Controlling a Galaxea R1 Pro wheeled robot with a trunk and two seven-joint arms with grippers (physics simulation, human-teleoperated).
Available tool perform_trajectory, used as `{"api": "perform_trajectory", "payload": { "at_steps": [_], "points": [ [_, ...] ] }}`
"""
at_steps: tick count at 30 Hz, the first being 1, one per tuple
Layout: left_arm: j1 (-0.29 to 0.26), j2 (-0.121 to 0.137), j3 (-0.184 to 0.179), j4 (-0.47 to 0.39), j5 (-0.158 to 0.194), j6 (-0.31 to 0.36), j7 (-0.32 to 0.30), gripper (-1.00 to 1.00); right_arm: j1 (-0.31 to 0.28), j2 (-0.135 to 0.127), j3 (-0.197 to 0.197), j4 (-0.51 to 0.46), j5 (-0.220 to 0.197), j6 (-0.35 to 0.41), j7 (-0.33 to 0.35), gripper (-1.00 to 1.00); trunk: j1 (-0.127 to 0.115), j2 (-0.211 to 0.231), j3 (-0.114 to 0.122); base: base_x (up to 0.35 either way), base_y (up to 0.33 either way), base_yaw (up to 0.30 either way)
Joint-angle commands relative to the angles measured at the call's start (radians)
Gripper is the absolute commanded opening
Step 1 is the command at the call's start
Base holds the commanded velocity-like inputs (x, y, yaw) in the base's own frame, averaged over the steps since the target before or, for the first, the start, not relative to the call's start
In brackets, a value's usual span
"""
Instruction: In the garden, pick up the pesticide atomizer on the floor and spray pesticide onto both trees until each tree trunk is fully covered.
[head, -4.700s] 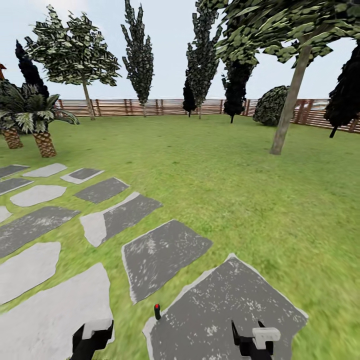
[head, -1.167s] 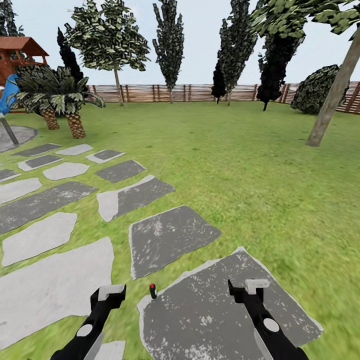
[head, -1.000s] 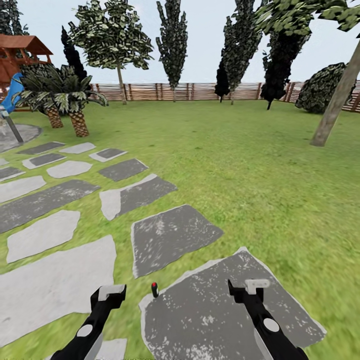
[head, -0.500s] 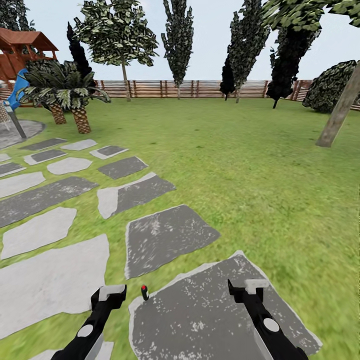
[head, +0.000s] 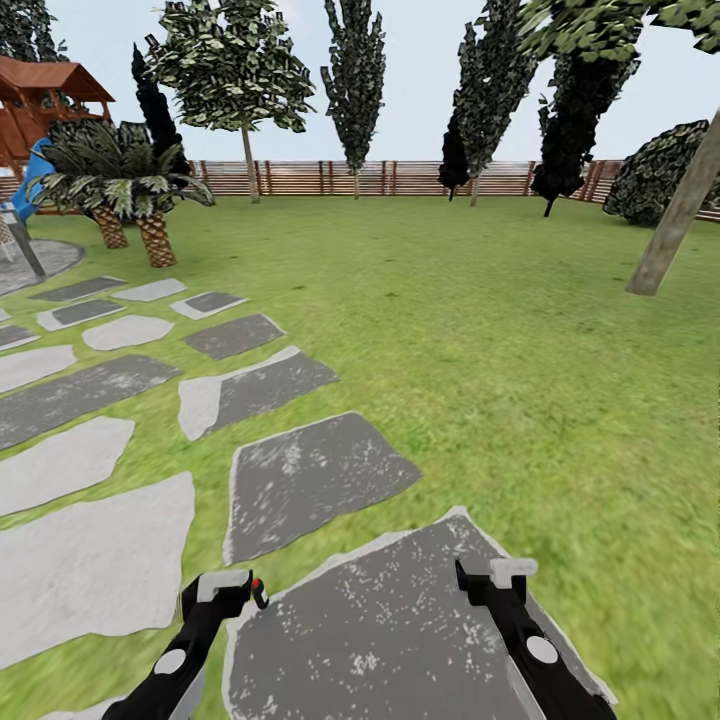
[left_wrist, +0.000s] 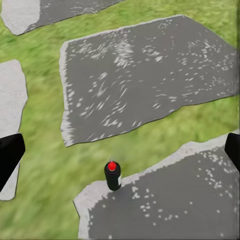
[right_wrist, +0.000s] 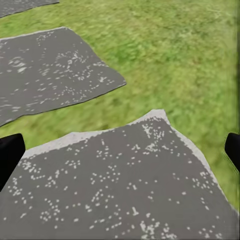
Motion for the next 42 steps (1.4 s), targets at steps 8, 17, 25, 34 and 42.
{"api": "perform_trajectory", "payload": {
  "at_steps": [8,17,25,34,42],
  "points": [
    [-0.001,0.011,0.008,0.0,0.009,0.005,0.002,1.0,0.0,0.0,0.0,0.0,0.0,-0.001,0.0,1.0,0.0,0.0,0.0,0.181,-0.234,0.0],
    [-0.002,0.01,0.011,0.0,0.009,-0.002,0.004,1.0,0.0,0.0,0.002,0.002,0.0,-0.001,0.0,1.0,0.0,0.0,0.0,0.071,-0.047,0.0],
    [-0.002,0.011,0.012,0.001,0.009,-0.005,0.004,1.0,0.0,0.0,0.001,0.003,0.0,0.0,-0.001,1.0,0.027,-0.049,-0.023,0.001,0.0,0.005],
    [-0.002,0.012,0.012,0.002,0.009,-0.005,0.003,1.0,0.0,0.0,-0.001,0.003,0.0,-0.001,-0.003,1.0,0.061,-0.112,-0.061,0.0,0.0,0.138],
    [-0.002,0.012,0.01,0.0,0.008,-0.005,0.003,1.0,0.0,0.0,-0.001,0.004,0.0,-0.001,-0.003,1.0,0.092,-0.168,-0.096,0.0,0.0,0.159]
  ]
}}
